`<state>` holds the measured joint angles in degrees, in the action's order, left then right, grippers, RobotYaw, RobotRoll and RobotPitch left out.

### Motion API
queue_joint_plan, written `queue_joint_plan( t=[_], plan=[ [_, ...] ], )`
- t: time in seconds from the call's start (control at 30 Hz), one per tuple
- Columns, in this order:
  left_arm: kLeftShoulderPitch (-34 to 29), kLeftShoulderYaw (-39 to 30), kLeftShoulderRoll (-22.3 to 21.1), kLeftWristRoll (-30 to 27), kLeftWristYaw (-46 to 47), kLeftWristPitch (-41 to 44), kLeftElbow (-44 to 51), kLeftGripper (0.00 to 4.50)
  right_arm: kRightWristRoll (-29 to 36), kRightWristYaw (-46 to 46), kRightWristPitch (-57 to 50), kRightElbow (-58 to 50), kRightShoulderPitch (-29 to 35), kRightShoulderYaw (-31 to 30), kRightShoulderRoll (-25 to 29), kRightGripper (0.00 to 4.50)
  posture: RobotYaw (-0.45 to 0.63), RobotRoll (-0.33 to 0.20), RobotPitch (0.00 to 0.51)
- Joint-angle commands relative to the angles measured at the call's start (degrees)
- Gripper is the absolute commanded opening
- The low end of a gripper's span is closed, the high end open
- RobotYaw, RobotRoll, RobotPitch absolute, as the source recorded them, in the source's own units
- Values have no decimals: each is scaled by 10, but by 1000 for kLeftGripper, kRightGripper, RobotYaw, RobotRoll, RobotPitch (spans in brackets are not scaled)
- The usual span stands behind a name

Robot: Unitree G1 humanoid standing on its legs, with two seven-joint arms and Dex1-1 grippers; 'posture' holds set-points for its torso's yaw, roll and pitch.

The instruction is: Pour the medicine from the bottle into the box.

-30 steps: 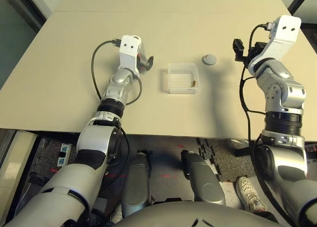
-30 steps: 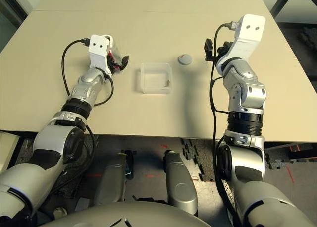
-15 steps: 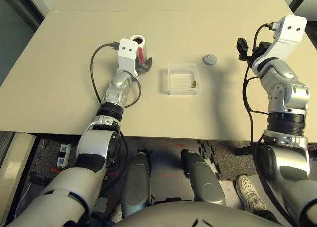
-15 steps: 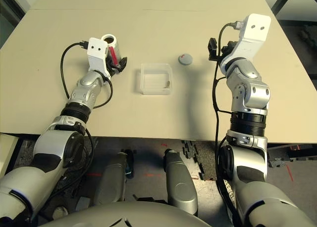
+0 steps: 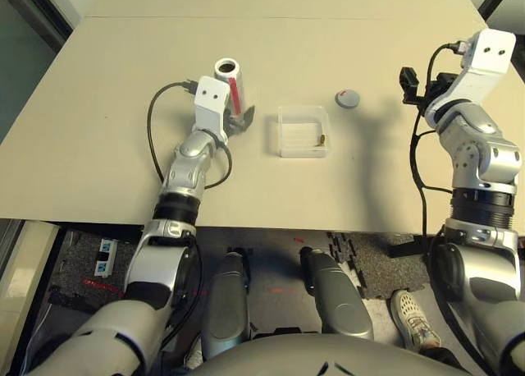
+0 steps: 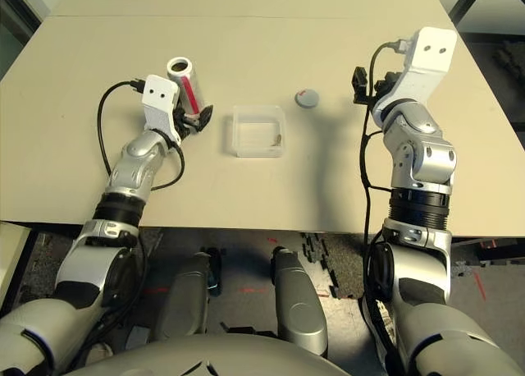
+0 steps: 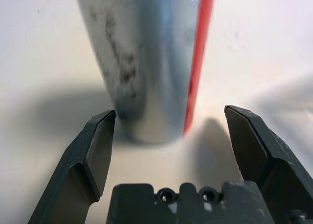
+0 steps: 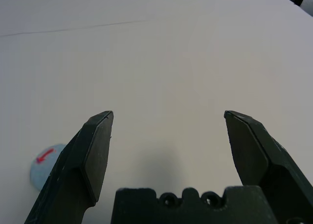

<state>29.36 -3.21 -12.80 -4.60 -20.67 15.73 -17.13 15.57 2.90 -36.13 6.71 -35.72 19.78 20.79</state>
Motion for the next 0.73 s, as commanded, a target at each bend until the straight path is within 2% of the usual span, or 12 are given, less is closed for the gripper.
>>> queue_joint_plan(
  t=[0.03,0.17,0.27,0.5,0.73],
  plan=[
    [-65,-26,-36,-17,0,71,88,4477,6,0,-8,-5,19,18,11,4500,13,0,221],
    [-83,-77,-74,-34,18,101,99,4477,6,0,-4,3,20,19,11,4500,22,0,231],
    [-62,-118,-112,-34,31,72,57,4477,6,0,12,18,24,27,13,4500,37,0,236],
    [63,-167,-187,-38,33,-52,-158,4477,-7,-5,96,93,34,52,26,4500,53,0,244],
    [169,-181,-214,-39,33,-176,-393,4477,-30,-43,166,162,51,61,51,4500,44,0,249]
  ],
)
